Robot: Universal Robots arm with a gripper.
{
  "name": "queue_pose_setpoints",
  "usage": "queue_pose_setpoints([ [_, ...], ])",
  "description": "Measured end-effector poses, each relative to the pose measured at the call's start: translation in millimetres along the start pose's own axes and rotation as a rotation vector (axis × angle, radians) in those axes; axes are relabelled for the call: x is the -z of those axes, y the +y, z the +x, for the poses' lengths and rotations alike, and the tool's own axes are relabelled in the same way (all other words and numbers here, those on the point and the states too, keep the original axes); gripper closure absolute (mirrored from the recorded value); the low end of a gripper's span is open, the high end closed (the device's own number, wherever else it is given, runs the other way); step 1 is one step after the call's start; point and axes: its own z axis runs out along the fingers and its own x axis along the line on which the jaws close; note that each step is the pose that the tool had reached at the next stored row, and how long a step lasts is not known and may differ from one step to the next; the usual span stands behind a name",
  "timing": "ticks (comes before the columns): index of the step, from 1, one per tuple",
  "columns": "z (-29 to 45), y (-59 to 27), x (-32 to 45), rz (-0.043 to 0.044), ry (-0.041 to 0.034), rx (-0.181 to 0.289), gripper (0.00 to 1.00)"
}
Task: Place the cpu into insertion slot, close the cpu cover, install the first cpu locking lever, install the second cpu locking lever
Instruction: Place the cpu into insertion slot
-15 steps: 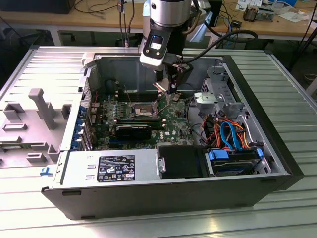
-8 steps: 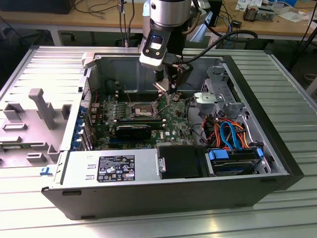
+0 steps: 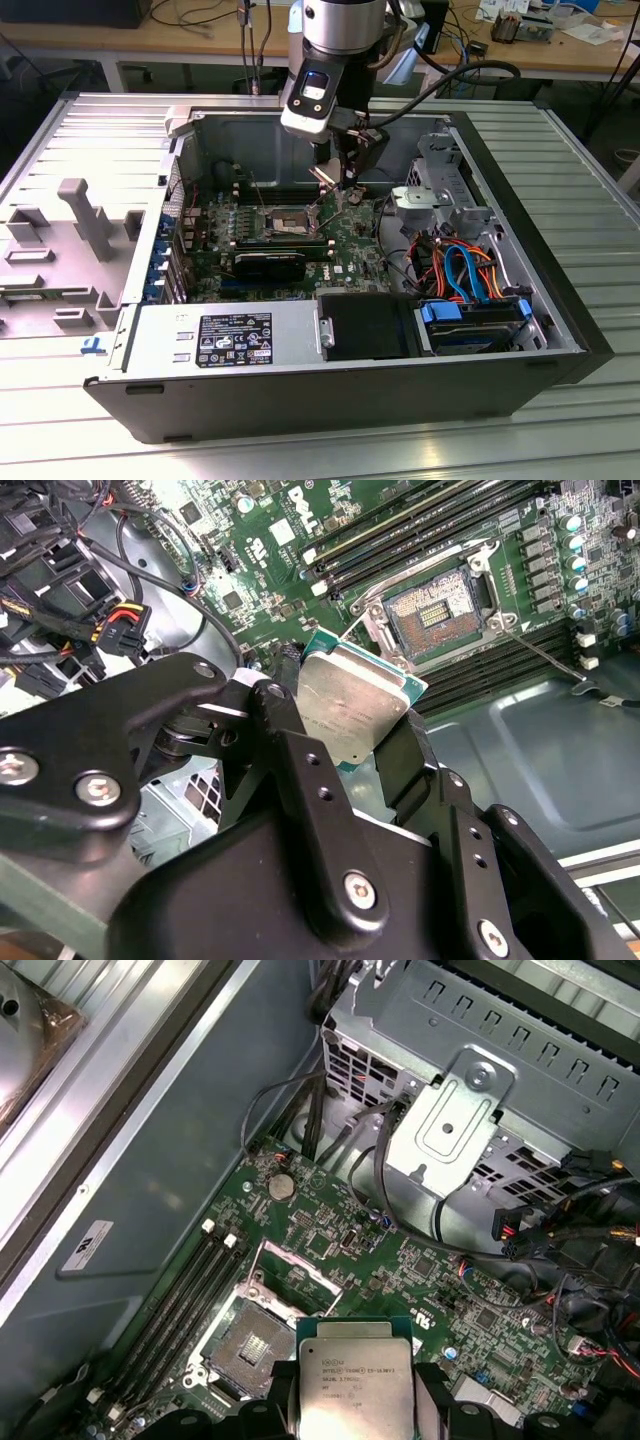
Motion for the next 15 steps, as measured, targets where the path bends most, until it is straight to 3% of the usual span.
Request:
queue_pose_setpoints([
  [15, 0.0, 0.0, 0.0, -0.0006, -0.0028, -0.032, 0.45],
])
